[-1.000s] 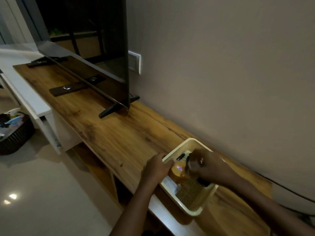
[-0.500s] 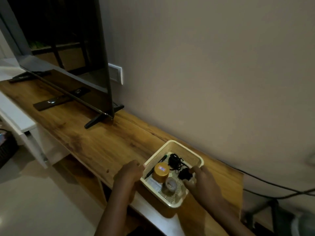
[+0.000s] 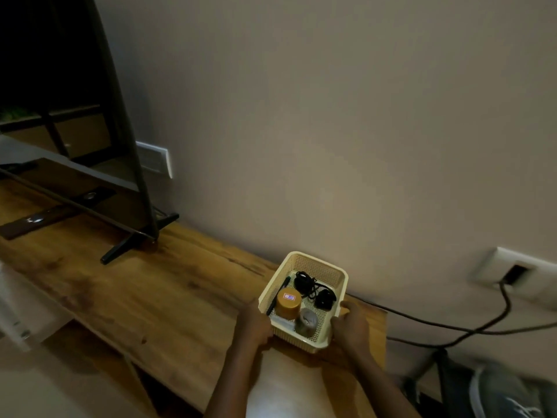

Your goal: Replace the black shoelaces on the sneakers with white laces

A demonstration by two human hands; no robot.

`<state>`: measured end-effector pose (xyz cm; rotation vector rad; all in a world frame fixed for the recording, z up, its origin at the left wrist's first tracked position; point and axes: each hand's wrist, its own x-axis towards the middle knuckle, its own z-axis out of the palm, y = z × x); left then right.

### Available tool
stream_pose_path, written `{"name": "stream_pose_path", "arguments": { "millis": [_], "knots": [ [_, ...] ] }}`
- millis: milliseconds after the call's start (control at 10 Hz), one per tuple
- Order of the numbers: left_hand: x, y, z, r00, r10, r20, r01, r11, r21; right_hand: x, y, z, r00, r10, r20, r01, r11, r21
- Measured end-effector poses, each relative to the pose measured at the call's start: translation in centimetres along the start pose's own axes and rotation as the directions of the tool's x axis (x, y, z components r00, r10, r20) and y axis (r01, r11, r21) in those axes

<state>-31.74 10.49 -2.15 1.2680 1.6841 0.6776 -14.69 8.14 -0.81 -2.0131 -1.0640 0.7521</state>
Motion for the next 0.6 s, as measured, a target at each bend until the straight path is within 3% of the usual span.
{"name": "stream_pose_path", "arguments": {
  "millis": [300,400,500,600],
  "knots": [
    [0.7,0.9,2.2,0.998,-0.035,-0.047,0.028,0.988,-0.150,1.2,0.5,-0.6,0.999,-0.034,-0.038,0.036,0.998,0.049],
    [-0.9,1.6,1.8,0.991,-0.058,-0.118,0.048,0.995,-0.087,-0.4,0.3,-2.1,0.998,-0.029,-0.057,0.034,0.996,0.087],
    [-4.3,3.6,1.5,0.933,0.077,-0.352,-0.004,0.979,0.203,-4.2,1.0,-5.5,0.984,-0.101,-0.146,0.111,0.992,0.061],
    [-9.3,6.1,2.2,0.781,0.476,-0.403,-0.388,0.877,0.284,-9.1,1.0,-9.6,0.934,-0.235,-0.270,0.238,0.971,-0.020]
  ]
}}
